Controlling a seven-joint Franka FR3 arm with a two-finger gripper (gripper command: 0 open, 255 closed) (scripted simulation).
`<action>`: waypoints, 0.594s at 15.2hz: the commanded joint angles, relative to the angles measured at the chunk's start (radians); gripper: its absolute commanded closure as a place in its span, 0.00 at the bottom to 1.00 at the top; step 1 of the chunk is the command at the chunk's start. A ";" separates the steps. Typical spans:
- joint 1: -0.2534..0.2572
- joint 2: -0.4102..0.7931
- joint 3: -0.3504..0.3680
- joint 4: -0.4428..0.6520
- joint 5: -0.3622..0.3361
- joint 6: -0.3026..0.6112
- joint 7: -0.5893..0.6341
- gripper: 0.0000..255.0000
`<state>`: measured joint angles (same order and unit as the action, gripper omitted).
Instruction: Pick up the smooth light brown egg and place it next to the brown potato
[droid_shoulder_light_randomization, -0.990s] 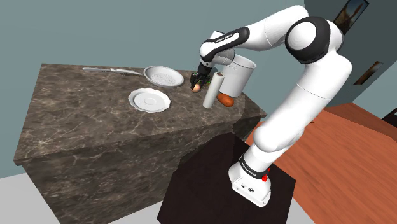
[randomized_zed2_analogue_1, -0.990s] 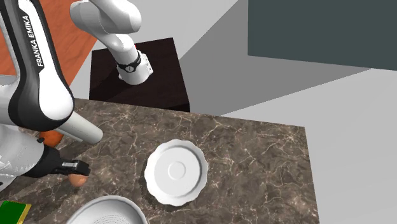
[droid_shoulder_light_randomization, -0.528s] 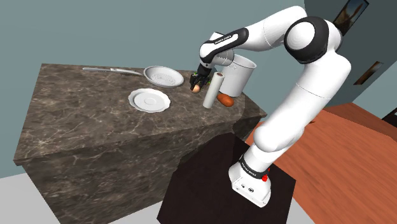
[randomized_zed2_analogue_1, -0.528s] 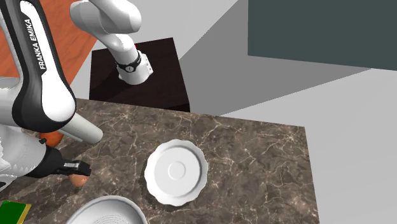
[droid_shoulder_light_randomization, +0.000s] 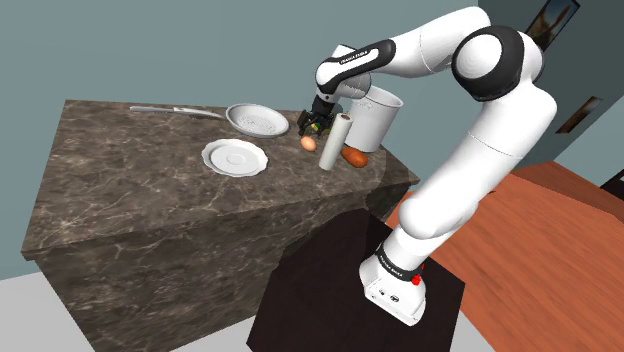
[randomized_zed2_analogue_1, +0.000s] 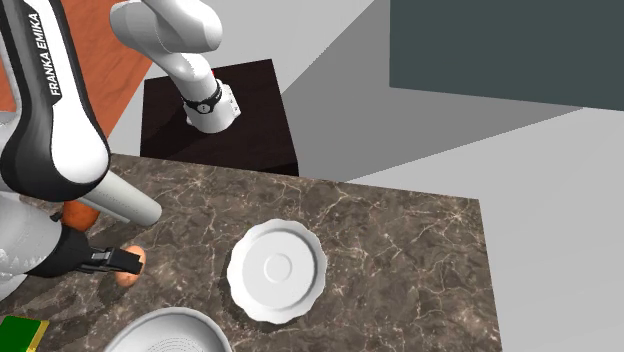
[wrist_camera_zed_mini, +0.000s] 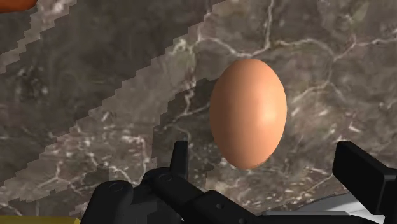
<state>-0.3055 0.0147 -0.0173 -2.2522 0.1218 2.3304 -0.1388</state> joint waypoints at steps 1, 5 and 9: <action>-0.003 -0.033 -0.003 0.019 -0.006 -0.053 0.003 0.00; -0.004 -0.048 -0.004 0.030 -0.009 -0.079 0.004 0.00; -0.004 -0.048 -0.004 0.030 -0.009 -0.079 0.004 0.00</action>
<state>-0.3096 -0.0332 -0.0214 -2.2226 0.1132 2.2518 -0.1344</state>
